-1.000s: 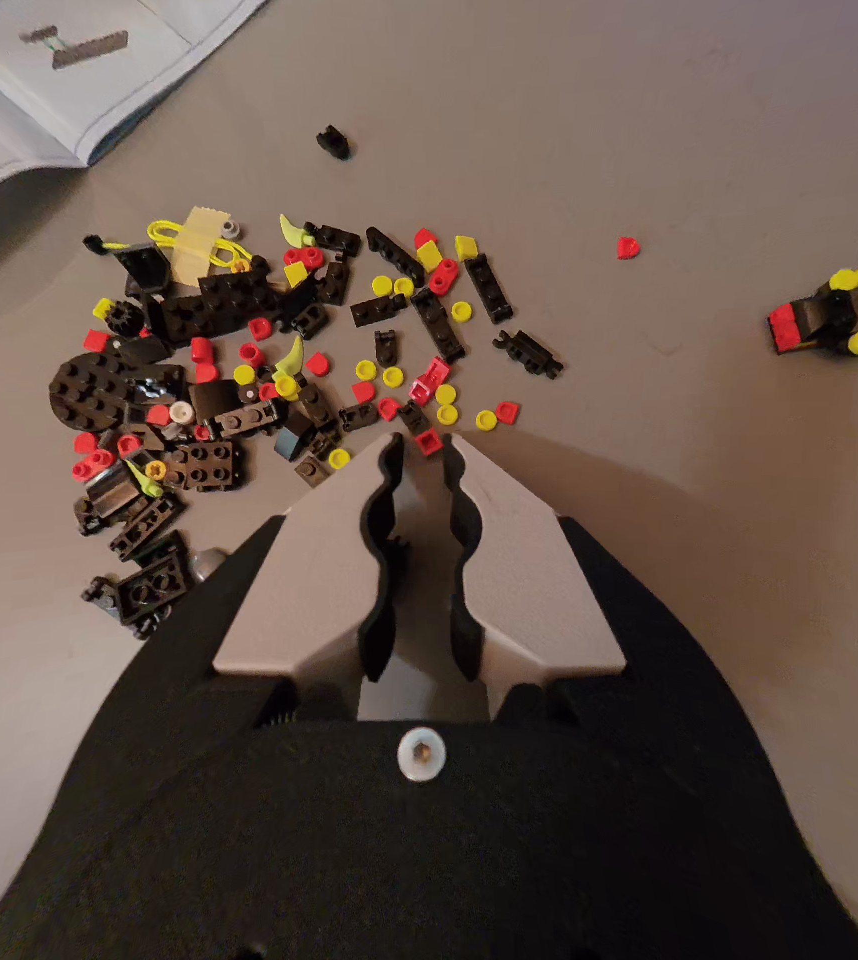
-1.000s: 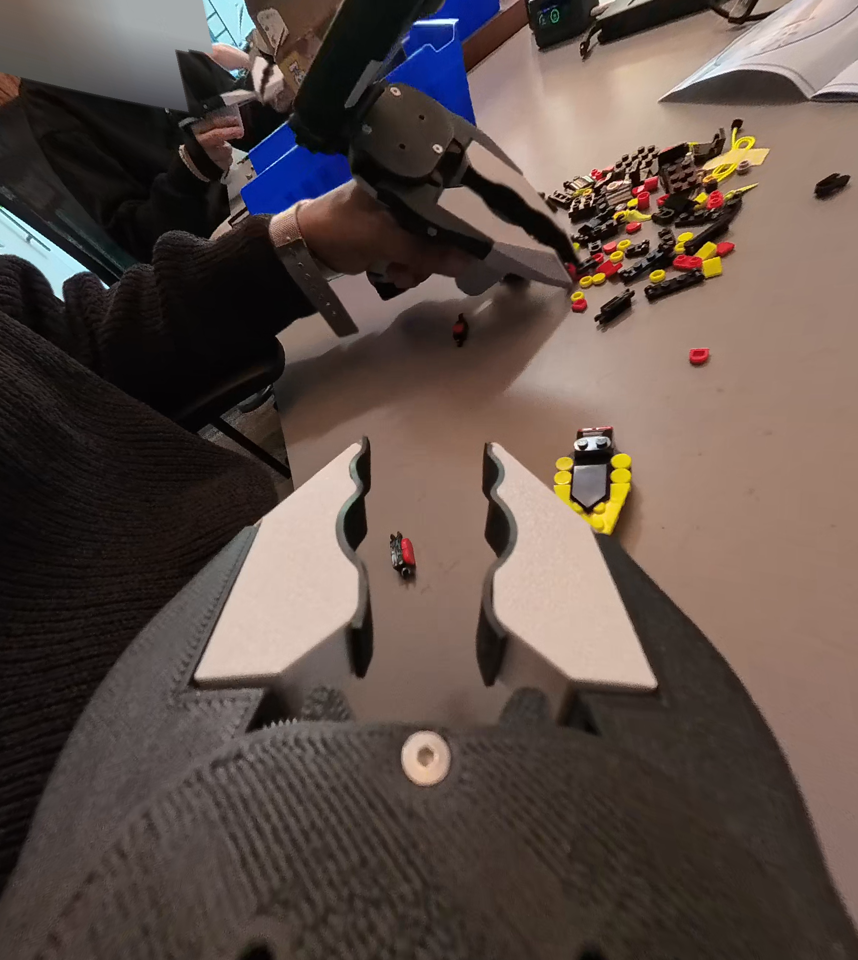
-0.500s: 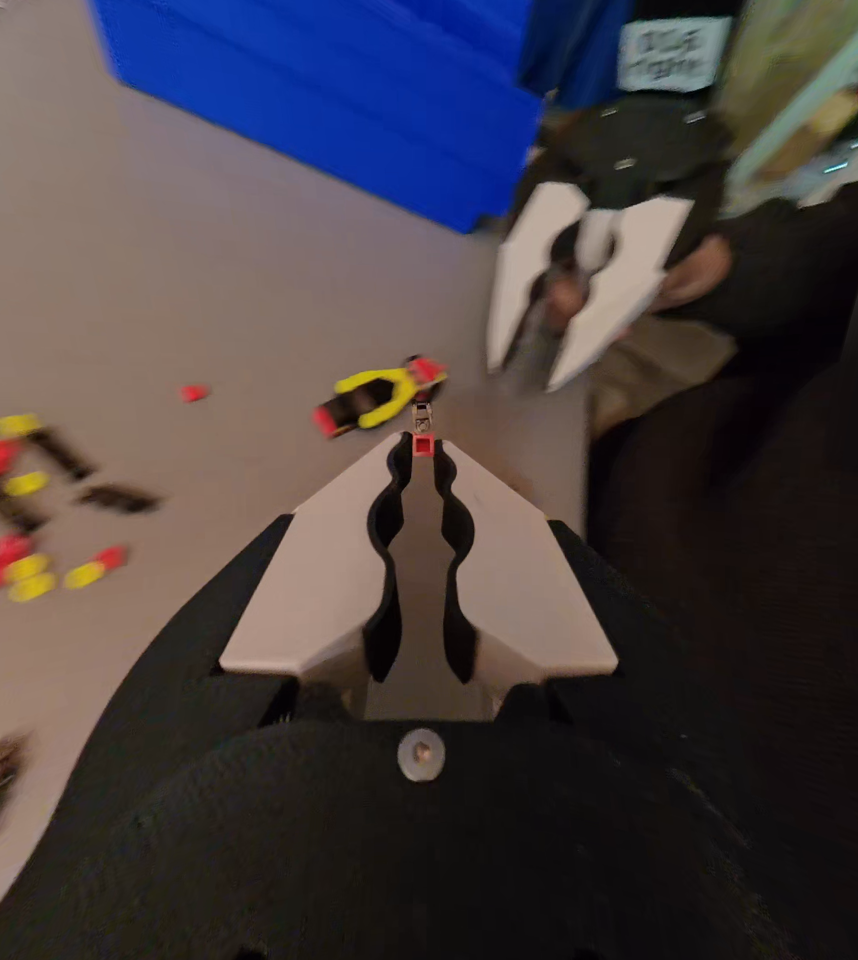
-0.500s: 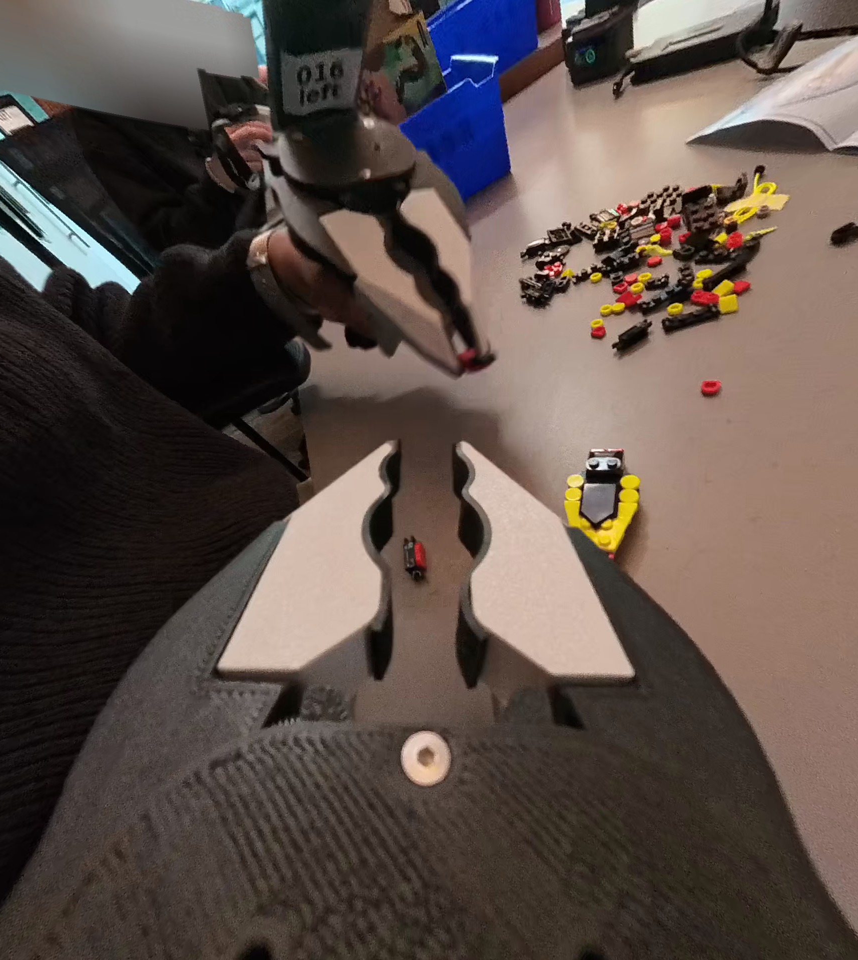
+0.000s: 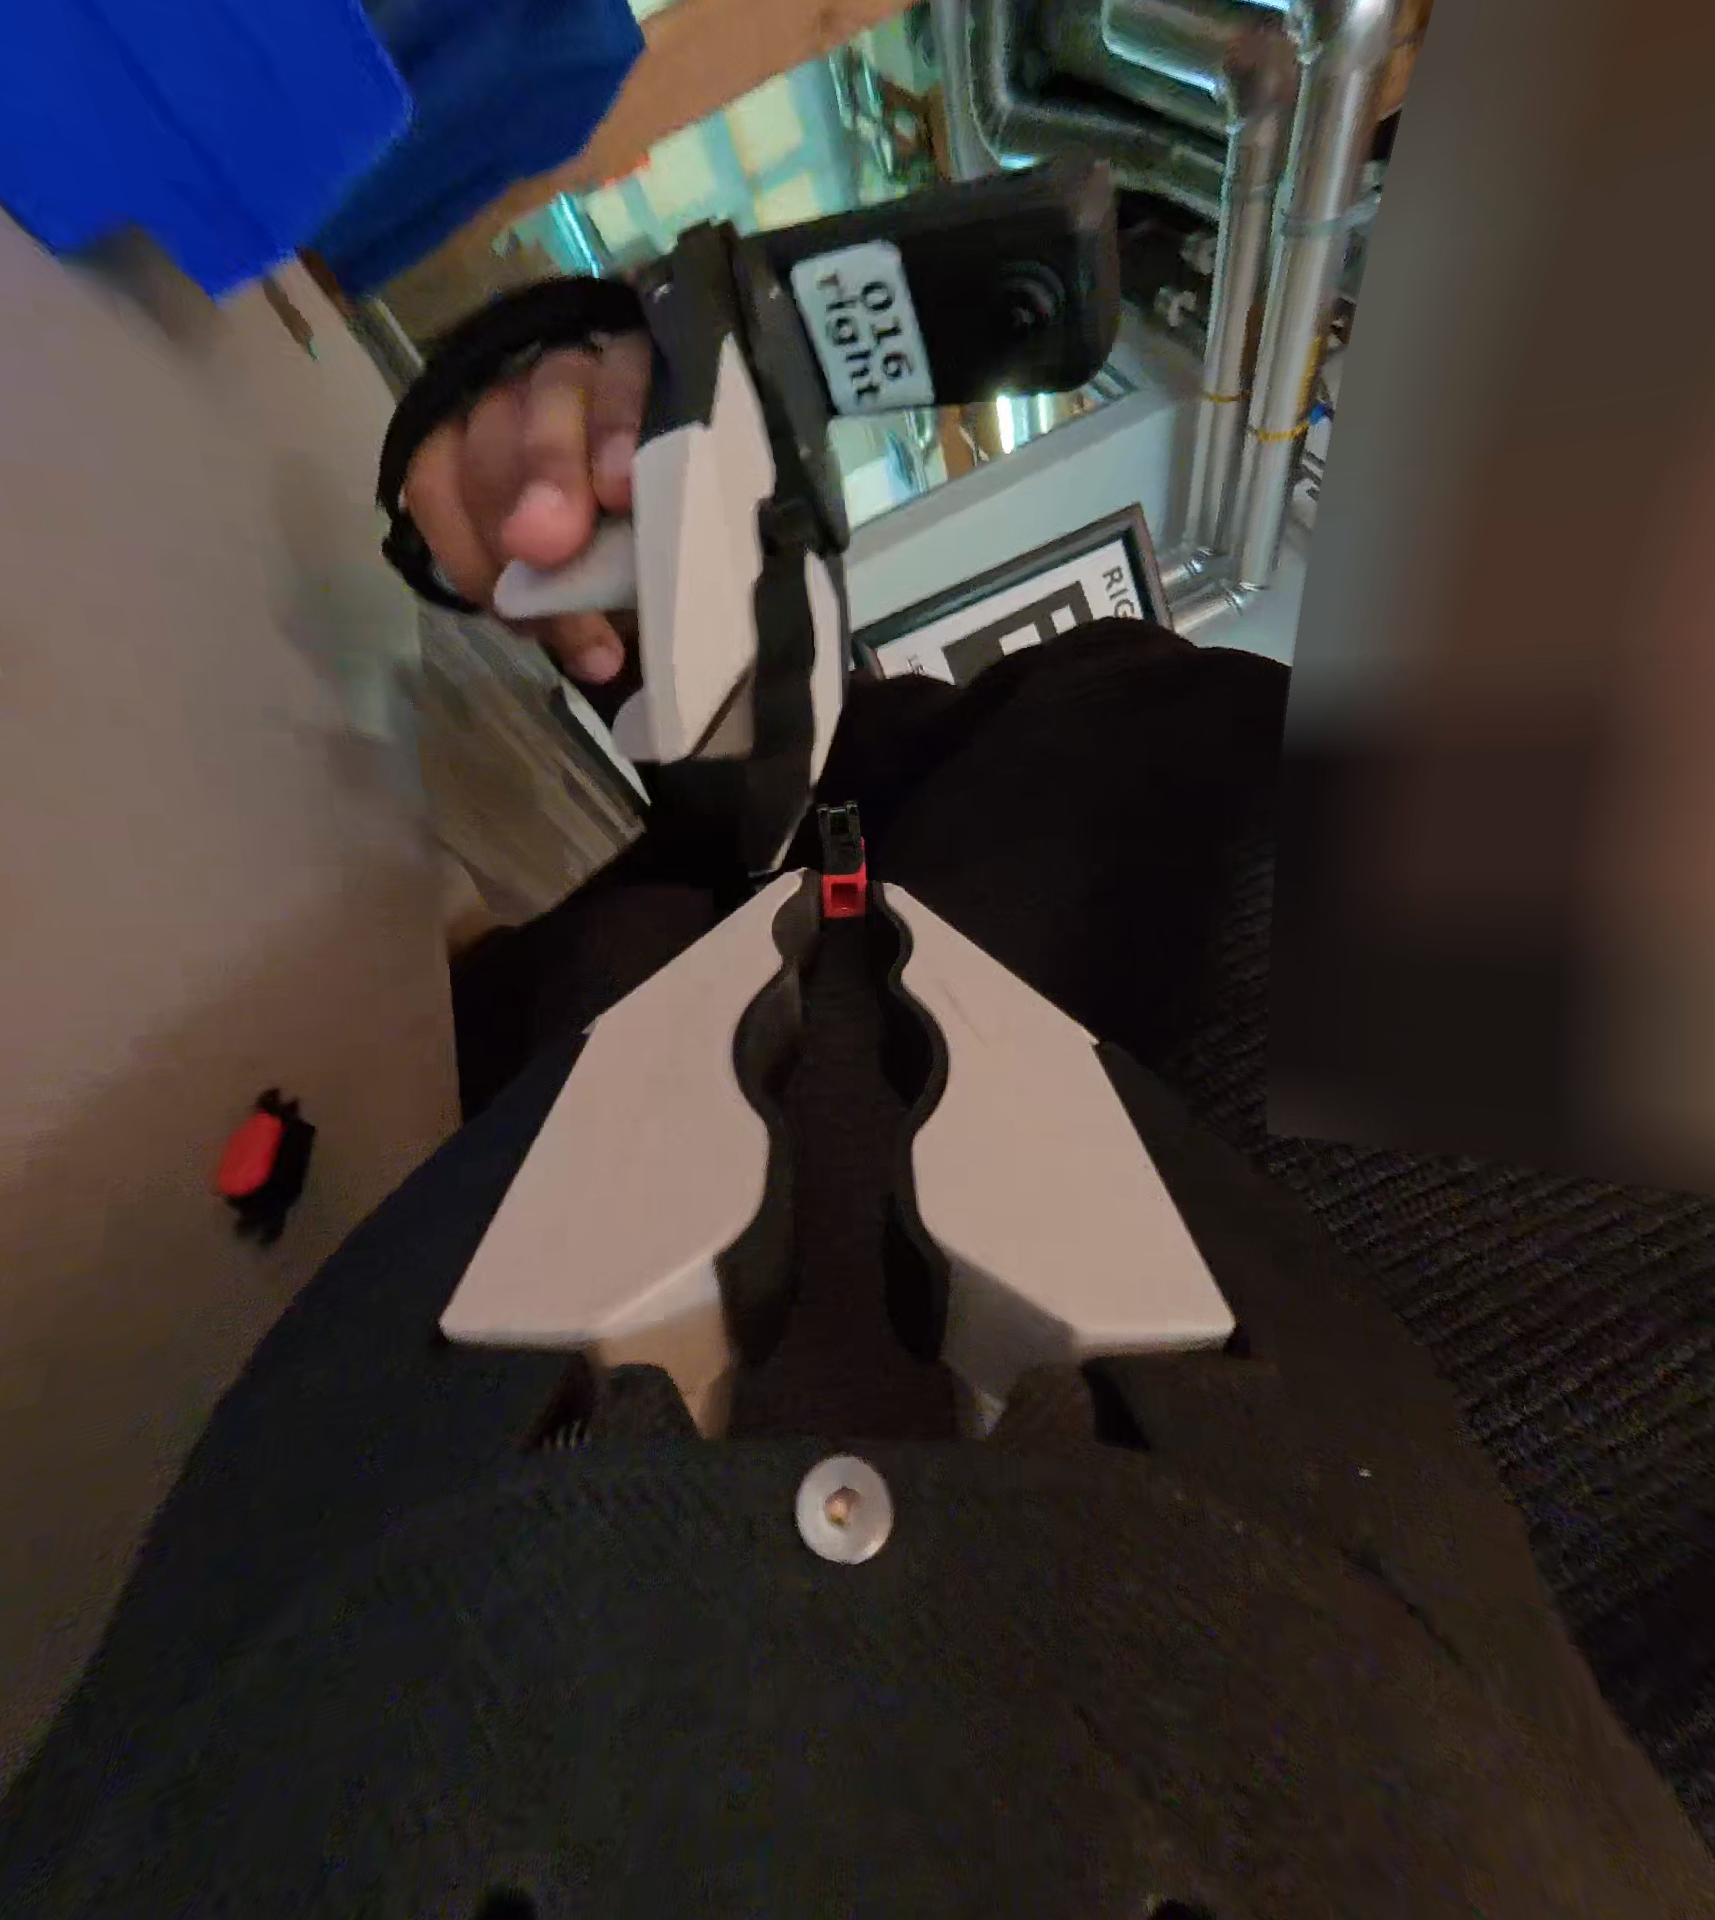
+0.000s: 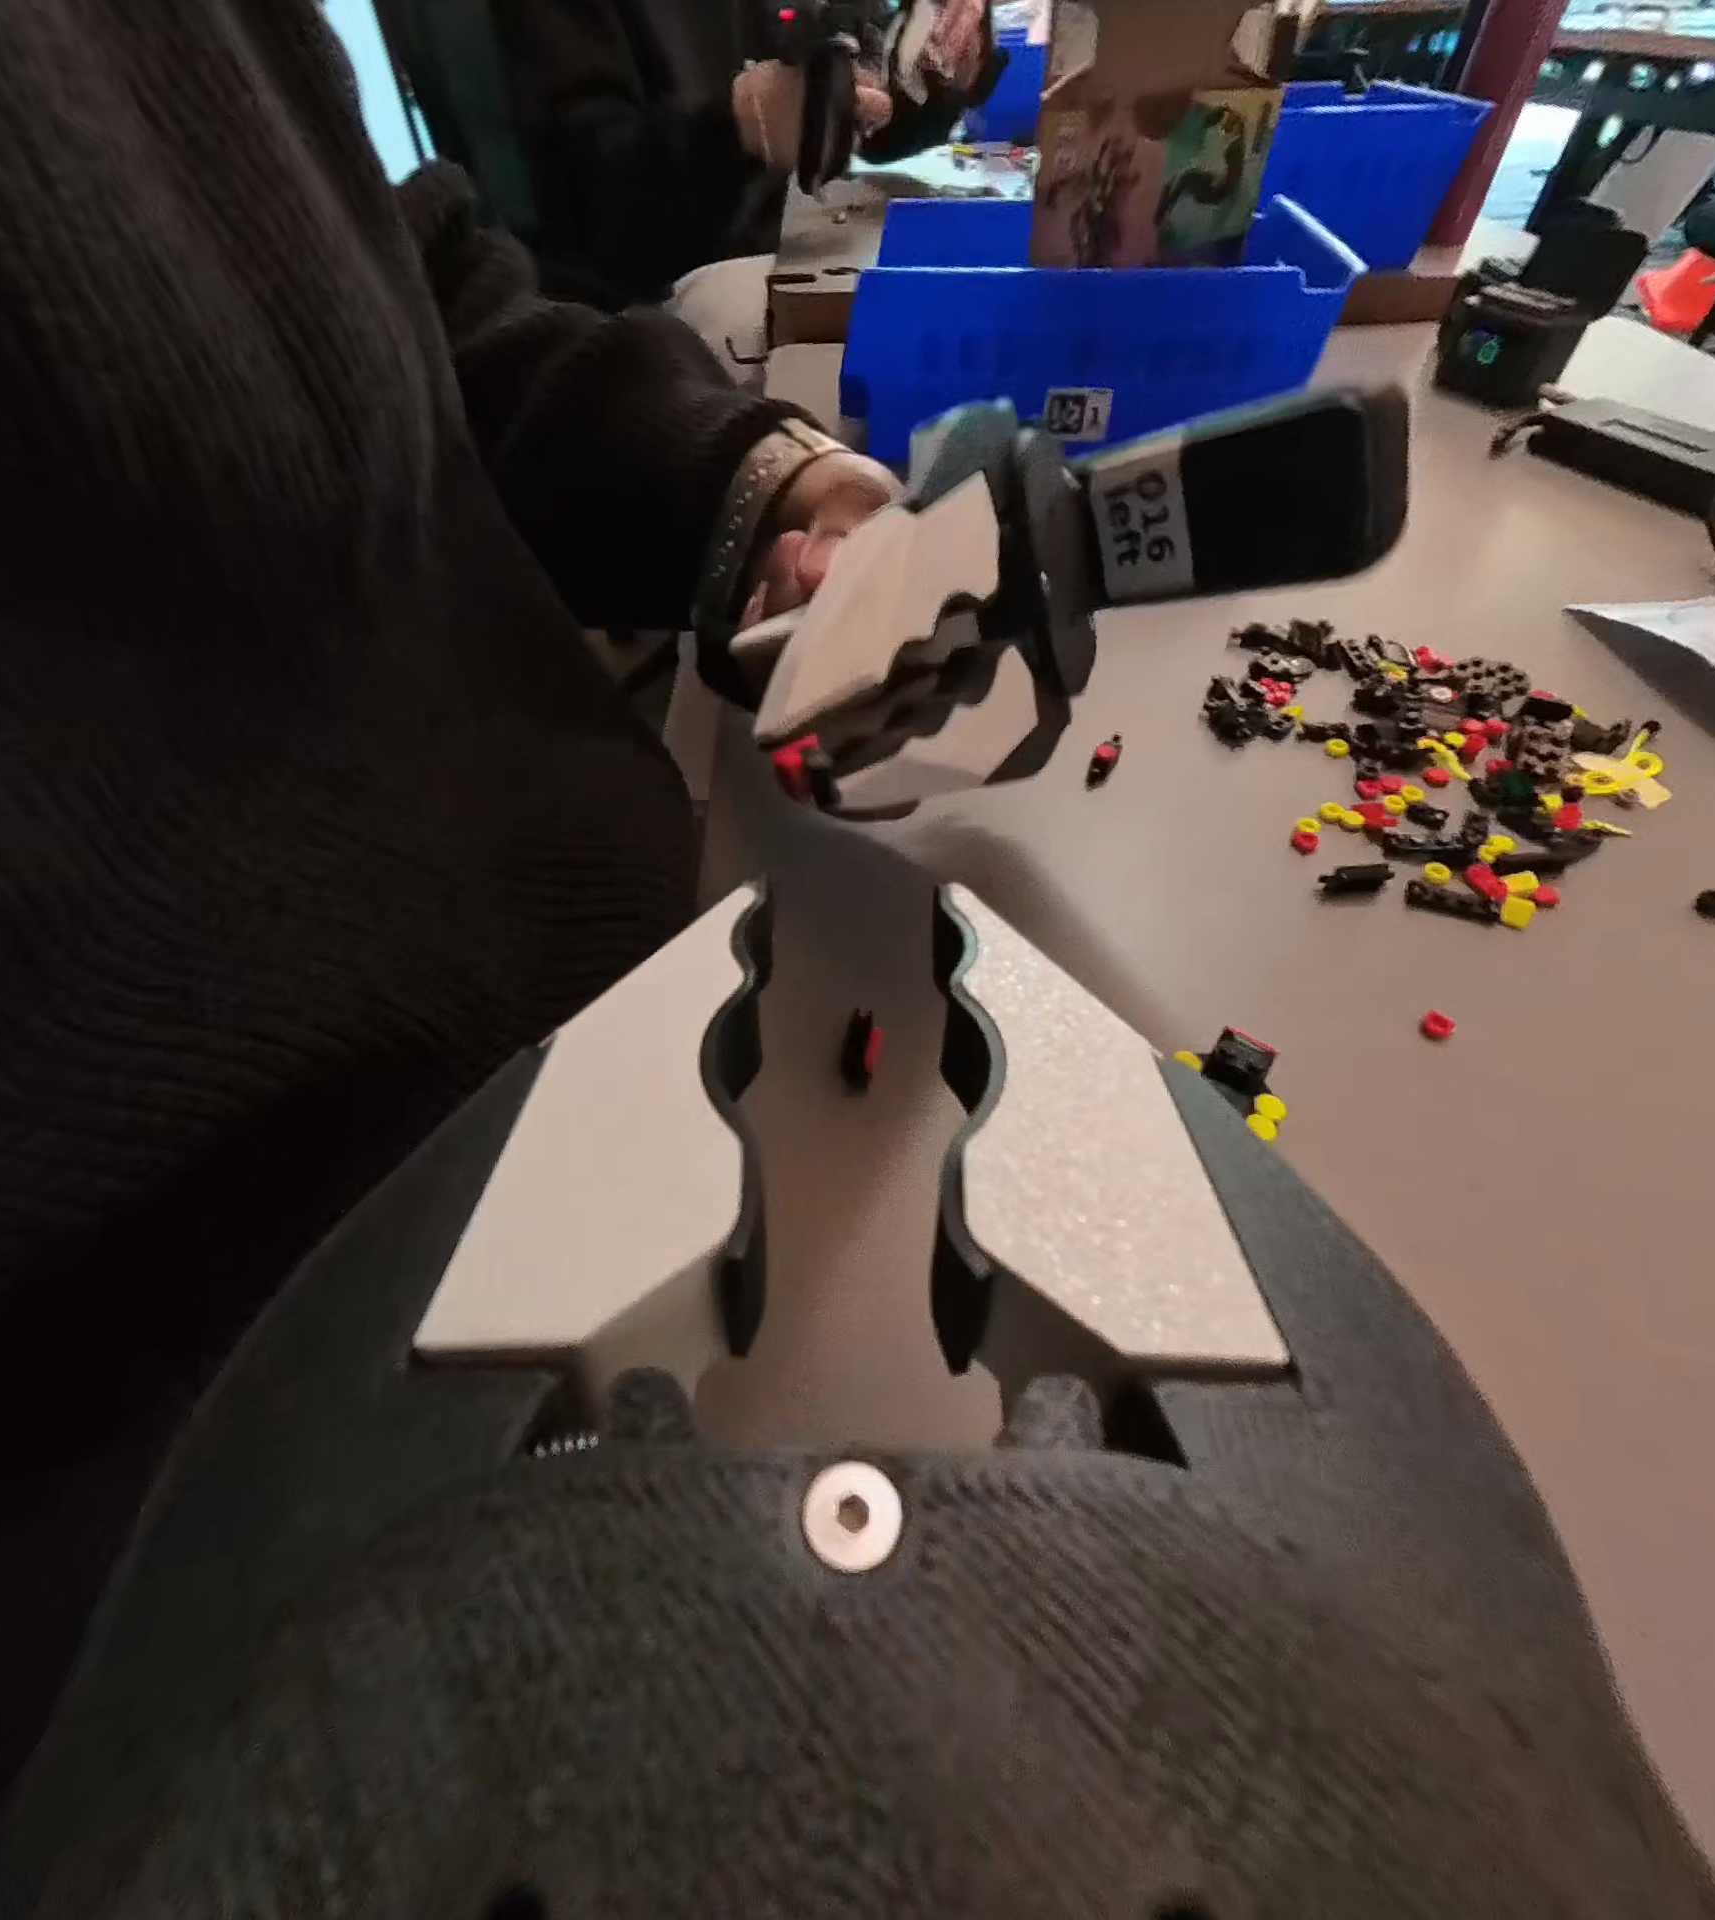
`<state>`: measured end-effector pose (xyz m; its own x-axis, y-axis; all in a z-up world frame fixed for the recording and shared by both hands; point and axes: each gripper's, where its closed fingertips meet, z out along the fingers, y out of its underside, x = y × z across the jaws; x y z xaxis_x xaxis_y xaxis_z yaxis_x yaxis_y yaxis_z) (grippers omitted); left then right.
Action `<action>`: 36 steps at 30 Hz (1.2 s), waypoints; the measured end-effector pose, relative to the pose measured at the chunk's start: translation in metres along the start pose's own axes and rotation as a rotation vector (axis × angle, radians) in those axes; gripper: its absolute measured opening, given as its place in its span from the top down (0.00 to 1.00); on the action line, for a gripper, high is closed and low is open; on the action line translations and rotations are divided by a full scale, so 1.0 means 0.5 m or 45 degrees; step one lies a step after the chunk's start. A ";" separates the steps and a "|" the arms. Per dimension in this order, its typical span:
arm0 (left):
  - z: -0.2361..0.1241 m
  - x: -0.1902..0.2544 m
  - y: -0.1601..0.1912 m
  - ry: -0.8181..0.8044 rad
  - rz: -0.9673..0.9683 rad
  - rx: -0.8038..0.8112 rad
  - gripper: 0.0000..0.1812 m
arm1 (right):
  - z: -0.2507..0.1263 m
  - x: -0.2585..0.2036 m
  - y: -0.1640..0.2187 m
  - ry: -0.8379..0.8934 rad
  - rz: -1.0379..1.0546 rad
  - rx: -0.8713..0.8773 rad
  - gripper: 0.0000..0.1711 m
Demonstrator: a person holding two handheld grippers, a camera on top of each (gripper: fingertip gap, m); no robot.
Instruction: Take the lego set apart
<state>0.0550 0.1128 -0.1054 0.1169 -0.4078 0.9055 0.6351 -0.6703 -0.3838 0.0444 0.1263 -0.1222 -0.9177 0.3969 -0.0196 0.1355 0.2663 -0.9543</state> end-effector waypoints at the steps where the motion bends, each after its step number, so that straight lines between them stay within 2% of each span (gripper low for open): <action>1: 0.001 -0.007 0.008 0.002 -0.036 -0.021 0.98 | 0.000 -0.009 -0.004 -0.020 -0.029 0.007 0.82; 7: 0.009 -0.026 0.044 0.025 -0.136 -0.131 0.98 | 0.015 -0.043 0.013 -0.030 -0.246 -0.134 0.91; 15: 0.014 -0.025 0.063 0.040 -0.141 -0.200 0.97 | 0.024 -0.067 0.015 -0.122 -0.219 -0.101 0.97; 20: 0.024 -0.036 0.100 0.028 -0.187 -0.305 0.97 | 0.033 -0.113 0.009 -0.251 -0.200 -0.063 1.00; 24: 0.035 -0.036 0.124 0.030 -0.183 -0.376 0.97 | 0.042 -0.136 0.018 -0.299 -0.219 -0.093 1.00; 28: 0.031 -0.027 0.109 0.068 -0.186 -0.331 0.97 | 0.023 -0.116 0.006 -0.239 -0.224 -0.064 0.91; 36: 0.028 -0.036 0.111 0.069 -0.220 -0.333 0.97 | 0.035 -0.125 0.031 -0.267 -0.237 -0.107 0.94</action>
<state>0.0989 0.0913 -0.1406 -0.0211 -0.3015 0.9532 0.4231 -0.8666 -0.2647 0.0971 0.0904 -0.1409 -0.9856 0.1467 0.0842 -0.0200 0.3930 -0.9193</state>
